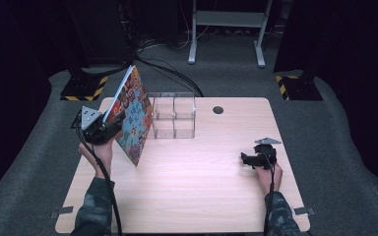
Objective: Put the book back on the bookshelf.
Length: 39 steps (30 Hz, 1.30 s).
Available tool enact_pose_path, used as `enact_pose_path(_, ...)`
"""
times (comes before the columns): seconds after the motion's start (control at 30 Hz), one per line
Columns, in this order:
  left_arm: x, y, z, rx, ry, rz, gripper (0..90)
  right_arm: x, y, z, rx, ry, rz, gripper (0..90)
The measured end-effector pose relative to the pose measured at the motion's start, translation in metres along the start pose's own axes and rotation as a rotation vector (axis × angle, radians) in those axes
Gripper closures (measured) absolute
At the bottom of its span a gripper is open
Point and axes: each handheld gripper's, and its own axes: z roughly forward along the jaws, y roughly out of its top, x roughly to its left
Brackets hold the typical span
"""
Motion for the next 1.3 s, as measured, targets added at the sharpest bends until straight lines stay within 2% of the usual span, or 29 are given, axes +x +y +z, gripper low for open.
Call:
enact_pose_path(0.1,0.005,-0.001,-0.003,0.032,-0.016,-0.001,45.9,0.0,0.0,0.0,0.001,0.0,-0.001,12.6)
enact_pose_path(0.27,0.007,-0.002,-0.008,0.088,-0.015,0.005,37.3,0.0,0.0,0.0,0.001,0.0,-0.005,12.6)
enact_pose_path(0.3,0.007,-0.002,-0.009,0.104,-0.027,0.006,34.4,0.0,0.0,0.0,0.003,0.0,-0.001,12.6)
enact_pose_path(0.53,0.004,-0.003,-0.016,0.171,-0.042,0.038,20.9,0.0,0.0,0.0,0.001,0.0,-0.005,12.6)
enact_pose_path(0.67,0.002,-0.004,-0.023,0.206,-0.062,0.052,15.7,0.0,0.0,0.0,0.003,-0.001,0.003,12.6)
enact_pose_path(0.87,0.0,-0.01,-0.032,0.229,-0.068,0.07,12.9,0.001,0.0,0.0,0.001,-0.001,0.004,12.5)
enact_pose_path(1.3,0.005,-0.053,-0.049,0.303,-0.062,0.065,8.4,0.0,0.0,0.0,0.003,0.0,0.005,12.5)
